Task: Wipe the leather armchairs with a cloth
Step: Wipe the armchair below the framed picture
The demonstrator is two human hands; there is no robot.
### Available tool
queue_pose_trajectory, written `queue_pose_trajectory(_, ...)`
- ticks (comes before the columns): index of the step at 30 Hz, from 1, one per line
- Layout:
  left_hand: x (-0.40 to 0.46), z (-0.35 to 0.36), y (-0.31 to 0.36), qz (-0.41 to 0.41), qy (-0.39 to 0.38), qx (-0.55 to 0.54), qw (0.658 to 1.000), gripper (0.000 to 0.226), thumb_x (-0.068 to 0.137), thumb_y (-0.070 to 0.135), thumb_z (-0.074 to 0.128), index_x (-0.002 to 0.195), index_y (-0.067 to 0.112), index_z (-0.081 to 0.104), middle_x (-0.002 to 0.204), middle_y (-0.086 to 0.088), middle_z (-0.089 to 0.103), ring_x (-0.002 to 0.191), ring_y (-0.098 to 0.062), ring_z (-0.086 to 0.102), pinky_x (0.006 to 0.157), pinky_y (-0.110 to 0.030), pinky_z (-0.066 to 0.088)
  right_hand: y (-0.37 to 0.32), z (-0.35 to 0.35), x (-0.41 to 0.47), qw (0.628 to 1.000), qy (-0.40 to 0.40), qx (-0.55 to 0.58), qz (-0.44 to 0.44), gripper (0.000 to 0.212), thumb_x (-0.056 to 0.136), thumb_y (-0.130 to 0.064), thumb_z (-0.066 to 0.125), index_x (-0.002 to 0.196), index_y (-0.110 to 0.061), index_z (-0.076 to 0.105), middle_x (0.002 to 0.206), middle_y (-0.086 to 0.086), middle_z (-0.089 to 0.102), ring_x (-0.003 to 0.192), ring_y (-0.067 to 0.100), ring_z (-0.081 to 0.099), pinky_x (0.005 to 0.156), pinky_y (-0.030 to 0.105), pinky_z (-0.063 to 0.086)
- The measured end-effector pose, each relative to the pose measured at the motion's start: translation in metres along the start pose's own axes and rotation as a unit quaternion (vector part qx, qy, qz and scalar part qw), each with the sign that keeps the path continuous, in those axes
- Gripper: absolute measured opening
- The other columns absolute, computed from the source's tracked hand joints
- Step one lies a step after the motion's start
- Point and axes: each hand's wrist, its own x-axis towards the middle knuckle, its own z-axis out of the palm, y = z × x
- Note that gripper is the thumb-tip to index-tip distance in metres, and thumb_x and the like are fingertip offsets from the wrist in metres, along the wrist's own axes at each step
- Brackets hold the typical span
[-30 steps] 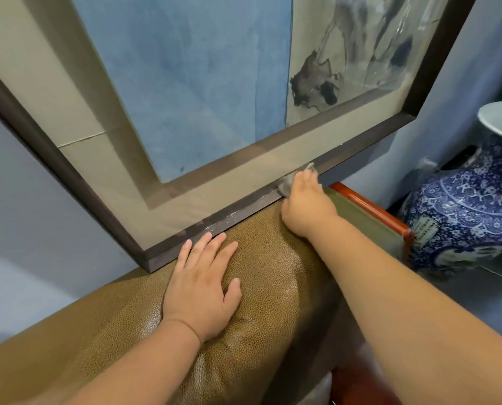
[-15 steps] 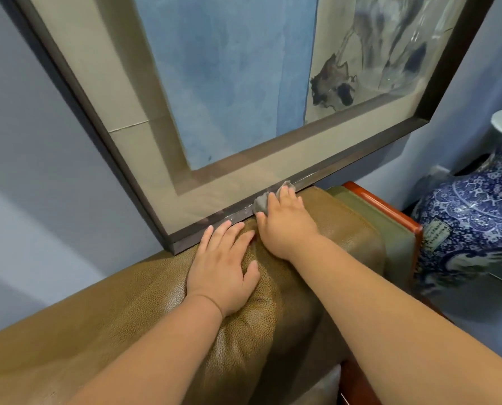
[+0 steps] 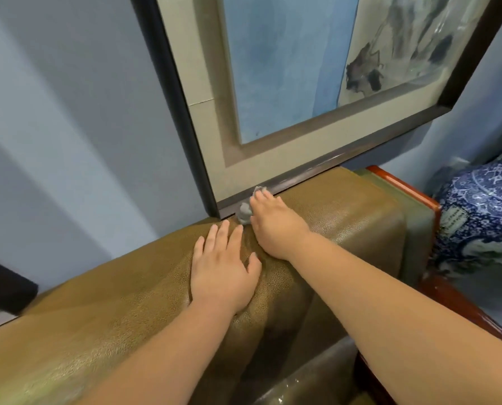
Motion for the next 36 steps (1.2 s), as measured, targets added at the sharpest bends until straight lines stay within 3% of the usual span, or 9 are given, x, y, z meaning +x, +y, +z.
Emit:
queue_pose_trajectory(3,0.002,0.003,0.004,-0.004,0.008,0.009,1.000,0.079,0.094,0.063,0.021,0.162,0.026,0.035,0.173,-0.001,0.027,0.161,-0.021,0.017,0.132,-0.048,0.010,0.008,-0.001,-0.004,0.998,-0.026,0.039,-0.032,0.051,0.109,-0.028,0.036,0.158,-0.015,0.032,0.167,0.007,0.031,0.156,0.030,0.024,0.125,0.050,0.027)
queue_pose_trajectory(8,0.003,0.006,0.003,-0.007,0.016,0.002,1.000,0.076,0.096,0.064,0.023,0.162,0.029,0.033,0.173,0.001,0.027,0.161,-0.019,0.016,0.132,-0.048,0.009,0.044,-0.024,-0.002,0.989,0.049,0.011,0.139,0.039,0.108,-0.025,0.036,0.144,-0.012,0.045,0.159,0.011,0.039,0.150,0.030,0.031,0.122,0.049,0.031)
queue_pose_trajectory(14,0.004,0.005,0.003,-0.010,0.030,-0.002,1.000,0.078,0.094,0.063,0.030,0.158,0.018,0.037,0.169,-0.002,0.036,0.160,-0.020,0.022,0.132,-0.045,0.012,-0.018,0.001,-0.035,0.998,0.011,0.063,-0.029,0.047,0.109,-0.025,0.039,0.156,-0.021,0.040,0.164,0.000,0.039,0.155,0.020,0.027,0.124,0.040,0.022)
queue_pose_trajectory(18,0.003,0.010,0.002,0.005,0.041,-0.010,0.999,0.064,0.096,0.061,0.029,0.150,0.031,0.044,0.168,0.002,0.036,0.159,-0.019,0.025,0.132,-0.047,0.013,0.056,-0.007,-0.084,0.984,0.132,0.053,0.110,0.046,0.108,-0.028,0.038,0.154,-0.020,0.043,0.157,0.004,0.047,0.150,0.025,0.037,0.125,0.042,0.028)
queue_pose_trajectory(23,0.005,0.008,0.002,0.031,0.029,0.020,0.999,0.067,0.098,0.060,0.021,0.160,0.039,0.037,0.171,0.004,0.032,0.160,-0.020,0.023,0.131,-0.050,0.014,0.067,0.021,-0.130,0.911,0.263,0.134,0.287,0.060,0.110,-0.030,0.030,0.165,-0.011,0.014,0.173,0.008,0.010,0.161,0.024,-0.001,0.131,0.046,0.001)
queue_pose_trajectory(27,0.003,-0.007,0.010,0.057,-0.003,0.041,0.998,0.071,0.098,0.059,0.011,0.164,0.039,0.029,0.173,0.004,0.027,0.161,-0.021,0.021,0.131,-0.051,0.016,0.004,0.064,-0.150,0.964,0.209,0.083,0.143,0.065,0.107,-0.044,0.022,0.165,-0.019,0.008,0.174,0.004,-0.001,0.160,0.025,-0.012,0.127,0.050,-0.004)
queue_pose_trajectory(30,0.006,-0.015,0.016,0.107,-0.039,0.055,0.992,0.074,0.098,0.062,0.006,0.166,0.040,0.025,0.175,0.005,0.023,0.162,-0.022,0.019,0.131,-0.052,0.017,0.038,0.062,-0.166,0.979,0.190,0.041,0.070,0.062,0.109,-0.043,0.025,0.165,-0.019,0.014,0.174,0.001,0.008,0.161,0.023,-0.003,0.130,0.049,0.006)
queue_pose_trajectory(34,0.022,-0.017,0.049,0.125,-0.090,0.034,0.988,0.074,0.097,0.073,0.018,0.166,0.044,0.020,0.176,0.008,0.015,0.163,-0.026,0.011,0.131,-0.058,0.009,0.114,0.034,-0.165,0.920,0.229,0.129,0.291,0.060,0.110,-0.031,0.030,0.166,-0.014,0.013,0.175,0.002,0.007,0.161,0.022,0.001,0.131,0.046,0.011)
queue_pose_trajectory(36,0.035,-0.008,0.093,0.163,-0.100,0.030,0.981,0.077,0.095,0.076,0.020,0.166,0.046,0.012,0.177,0.008,0.009,0.163,-0.029,0.006,0.130,-0.061,0.005,0.113,0.035,-0.162,0.885,0.241,0.242,0.318,0.063,0.110,-0.033,0.030,0.166,-0.019,0.003,0.174,-0.003,-0.005,0.160,0.015,-0.009,0.131,0.040,0.006)
